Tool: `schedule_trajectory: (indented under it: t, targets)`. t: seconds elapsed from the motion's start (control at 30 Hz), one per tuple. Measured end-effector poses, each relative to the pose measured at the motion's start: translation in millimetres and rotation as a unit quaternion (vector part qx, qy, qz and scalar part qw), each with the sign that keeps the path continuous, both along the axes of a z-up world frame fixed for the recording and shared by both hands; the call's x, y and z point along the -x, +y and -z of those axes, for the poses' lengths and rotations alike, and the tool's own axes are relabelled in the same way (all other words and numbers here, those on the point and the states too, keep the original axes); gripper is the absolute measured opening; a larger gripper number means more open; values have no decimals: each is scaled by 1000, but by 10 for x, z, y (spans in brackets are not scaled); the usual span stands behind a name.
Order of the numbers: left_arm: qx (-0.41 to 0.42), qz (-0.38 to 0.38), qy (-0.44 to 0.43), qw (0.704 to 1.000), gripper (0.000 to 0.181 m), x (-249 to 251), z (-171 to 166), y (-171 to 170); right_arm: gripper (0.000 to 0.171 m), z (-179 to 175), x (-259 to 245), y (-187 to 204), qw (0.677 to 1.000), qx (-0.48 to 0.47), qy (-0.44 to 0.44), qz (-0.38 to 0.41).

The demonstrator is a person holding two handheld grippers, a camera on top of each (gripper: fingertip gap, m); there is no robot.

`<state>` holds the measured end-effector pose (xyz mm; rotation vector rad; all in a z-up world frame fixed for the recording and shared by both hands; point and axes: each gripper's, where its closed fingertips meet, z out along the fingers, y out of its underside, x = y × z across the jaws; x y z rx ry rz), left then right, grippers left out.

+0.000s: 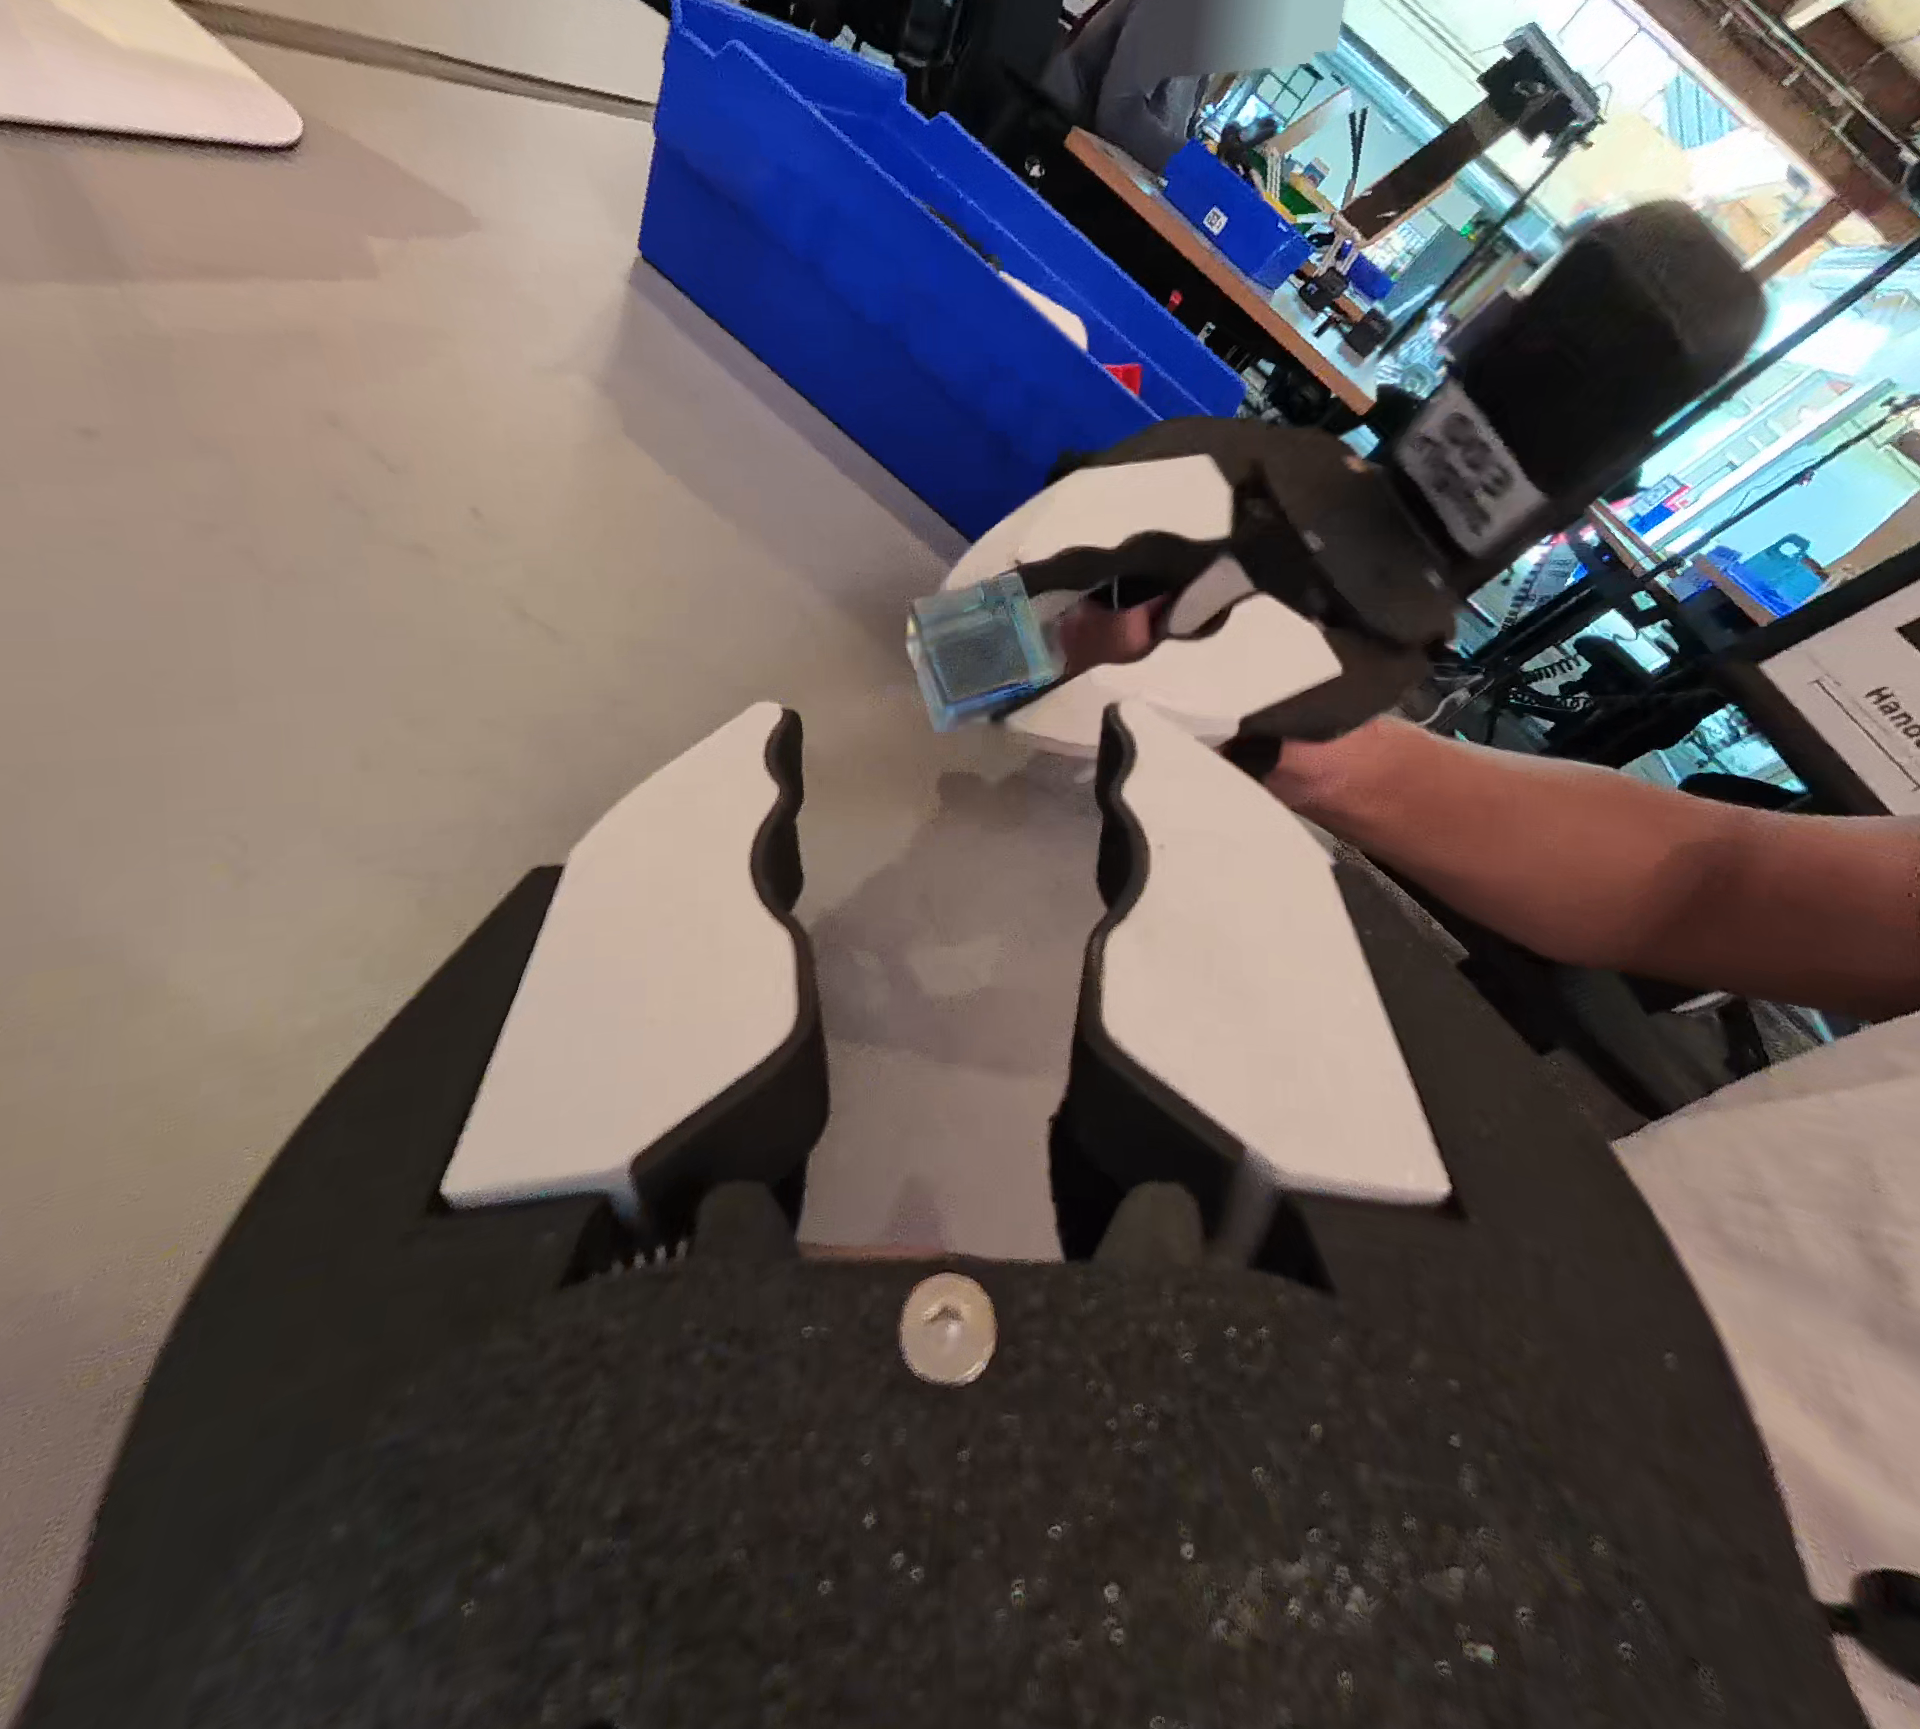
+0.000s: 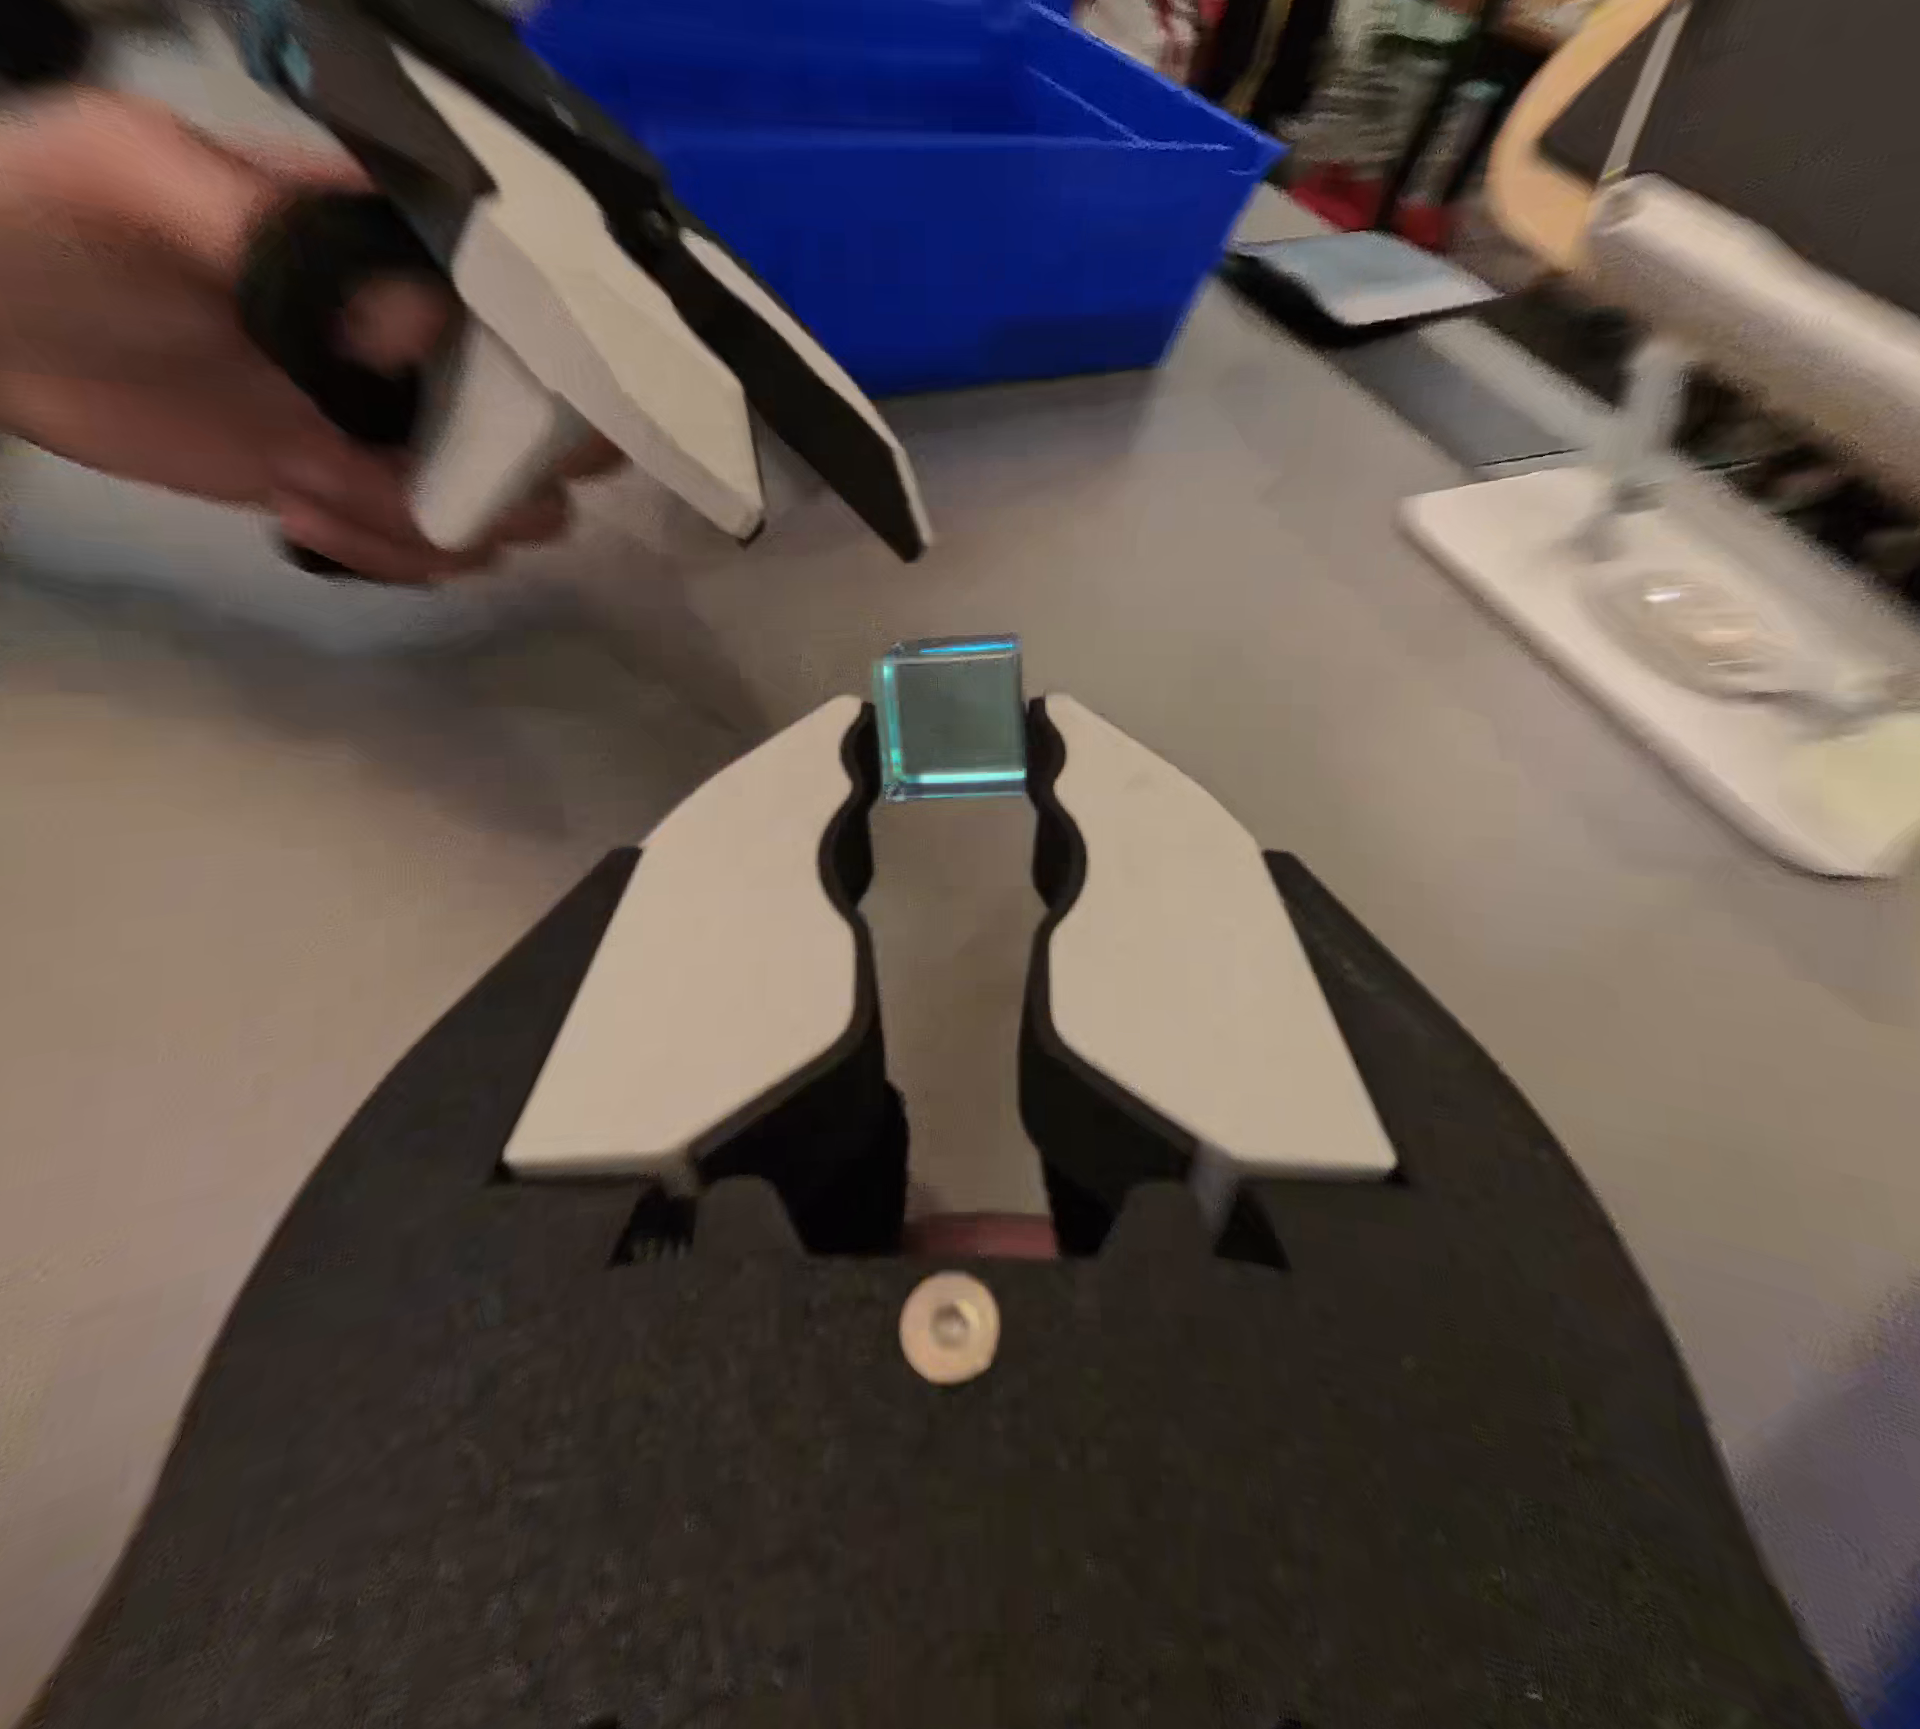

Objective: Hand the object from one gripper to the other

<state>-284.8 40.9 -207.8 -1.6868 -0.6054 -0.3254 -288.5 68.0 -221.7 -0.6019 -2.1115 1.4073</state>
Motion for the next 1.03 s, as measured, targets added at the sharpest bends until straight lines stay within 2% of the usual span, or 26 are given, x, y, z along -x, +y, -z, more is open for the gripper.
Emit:
schedule_trajectory:
  t: [0.1,0.23,0.33,0.53,0.7,0.8,0.87,0.93,1.0,1.03]
  targets:
    - [19,-6,6,1000,51,-13,45,35,27,19,40,9,982,-143,115,53]
    - [43,1,18,999,49,-66,97,91,27,86,-9,-148,934,-278,216,58]
    - [70,9,31,997,37,-95,177,102,27,108,-29,-265,927,-292,228,57]
    - [77,14,34,996,28,-72,209,39,27,78,-34,-353,931,-280,226,55]
    - [88,33,39,995,27,-90,217,9,27,81,-56,-379,946,-238,214,48]
    - [28,53,5,998,27,-108,82,-12,38,46,-77,-331,960,-196,197,41]
    - [-44,109,-28,993,27,-228,-117,-27,39,-28,-113,-298,972,-142,185,29]
    - [-139,165,-48,975,27,-367,-398,-84,39,-103,-207,-319,990,-51,127,-16]
    - [-234,247,-91,936,27,-566,-702,-194,38,-181,-310,-354,995,56,26,-72]
    - [-280,277,-106,913,27,-635,-847,-261,38,-240,-363,-373,988,115,-31,-102]
